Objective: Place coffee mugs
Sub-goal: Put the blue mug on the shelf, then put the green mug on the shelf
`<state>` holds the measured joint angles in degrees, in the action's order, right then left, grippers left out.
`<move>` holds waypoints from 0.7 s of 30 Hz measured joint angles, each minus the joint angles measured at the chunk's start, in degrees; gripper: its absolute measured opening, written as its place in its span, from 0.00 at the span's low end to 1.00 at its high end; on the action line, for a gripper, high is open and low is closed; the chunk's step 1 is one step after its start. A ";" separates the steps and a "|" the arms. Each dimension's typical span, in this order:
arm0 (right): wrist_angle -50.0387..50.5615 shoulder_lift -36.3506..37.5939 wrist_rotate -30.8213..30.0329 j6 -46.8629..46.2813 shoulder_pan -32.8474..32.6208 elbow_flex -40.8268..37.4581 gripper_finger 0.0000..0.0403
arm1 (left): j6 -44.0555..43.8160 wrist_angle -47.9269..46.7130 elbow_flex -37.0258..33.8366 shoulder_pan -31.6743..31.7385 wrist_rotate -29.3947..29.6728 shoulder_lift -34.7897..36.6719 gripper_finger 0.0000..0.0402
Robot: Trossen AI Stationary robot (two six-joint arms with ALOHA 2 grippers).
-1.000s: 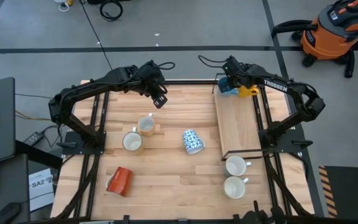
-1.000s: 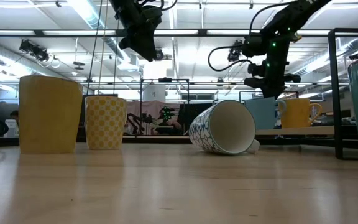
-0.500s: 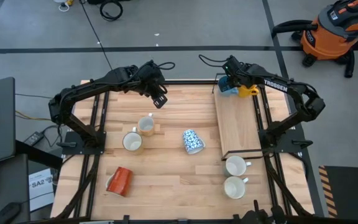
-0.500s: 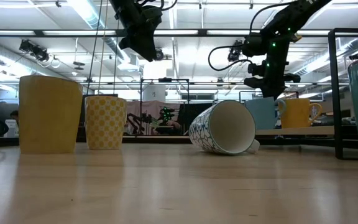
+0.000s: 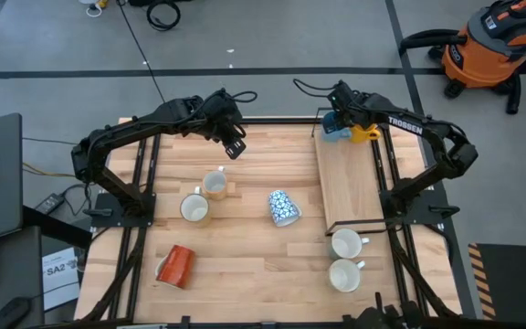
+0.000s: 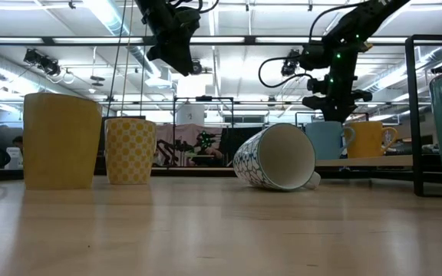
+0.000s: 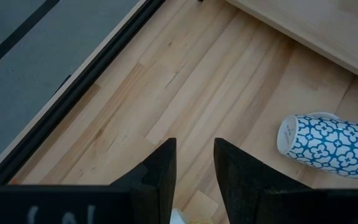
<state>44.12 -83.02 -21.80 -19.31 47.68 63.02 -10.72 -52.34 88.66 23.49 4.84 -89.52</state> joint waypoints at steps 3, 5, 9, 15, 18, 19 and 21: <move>-0.38 0.00 0.24 -0.01 0.19 0.00 0.33 | -0.01 -0.01 0.00 0.01 0.00 0.00 0.28; -0.67 0.00 0.29 0.00 0.19 0.00 0.33 | 0.00 0.00 0.00 -0.01 0.00 0.00 0.28; -0.81 0.00 0.76 0.00 0.19 0.00 0.33 | 0.00 -0.02 0.00 0.01 0.00 0.00 0.28; -0.86 0.70 0.86 0.38 0.19 0.00 0.33 | 0.00 -0.02 0.00 -0.01 0.00 0.00 0.28; -1.29 2.36 0.93 1.36 -0.07 -0.02 0.33 | -0.01 -0.07 0.00 0.01 0.00 0.00 0.28; -1.29 3.07 1.37 1.42 -0.13 -0.02 0.33 | 0.00 -0.07 0.00 0.00 0.00 0.00 0.28; -1.27 4.50 2.87 1.51 -0.37 -0.02 0.33 | -0.02 -0.07 0.00 0.01 0.00 0.00 0.28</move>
<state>42.85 -78.52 -18.93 -17.80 47.31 63.00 -10.74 -52.40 88.66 23.50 4.84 -89.52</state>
